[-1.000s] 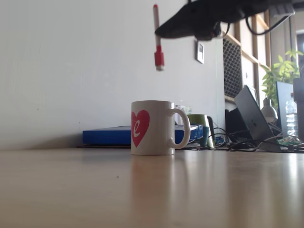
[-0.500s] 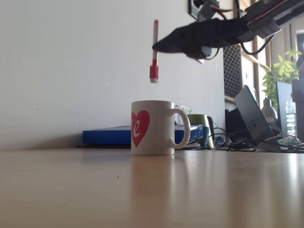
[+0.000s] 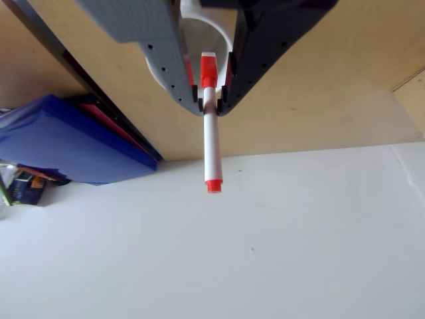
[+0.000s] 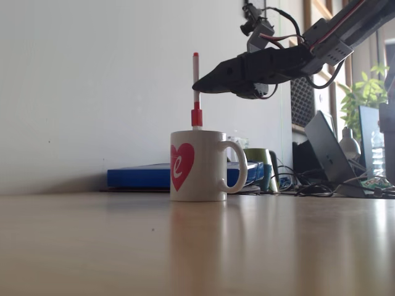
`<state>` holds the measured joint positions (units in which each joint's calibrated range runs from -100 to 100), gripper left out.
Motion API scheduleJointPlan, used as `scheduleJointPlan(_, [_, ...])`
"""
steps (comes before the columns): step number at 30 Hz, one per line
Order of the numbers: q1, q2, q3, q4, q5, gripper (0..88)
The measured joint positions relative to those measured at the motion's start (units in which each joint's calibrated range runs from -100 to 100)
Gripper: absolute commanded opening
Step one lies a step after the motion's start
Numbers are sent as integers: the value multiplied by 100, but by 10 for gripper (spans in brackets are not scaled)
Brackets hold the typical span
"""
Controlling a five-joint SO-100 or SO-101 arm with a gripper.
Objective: Grab the pen and place it in the cup.
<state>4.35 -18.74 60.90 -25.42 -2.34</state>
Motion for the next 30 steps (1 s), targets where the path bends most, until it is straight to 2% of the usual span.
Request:
scheduleJointPlan(13, [288, 244, -257, 0, -10, 18])
scheduleJointPlan(19, [280, 244, -257, 0, -10, 193])
scheduleJointPlan(30, [280, 244, -257, 492, -10, 195])
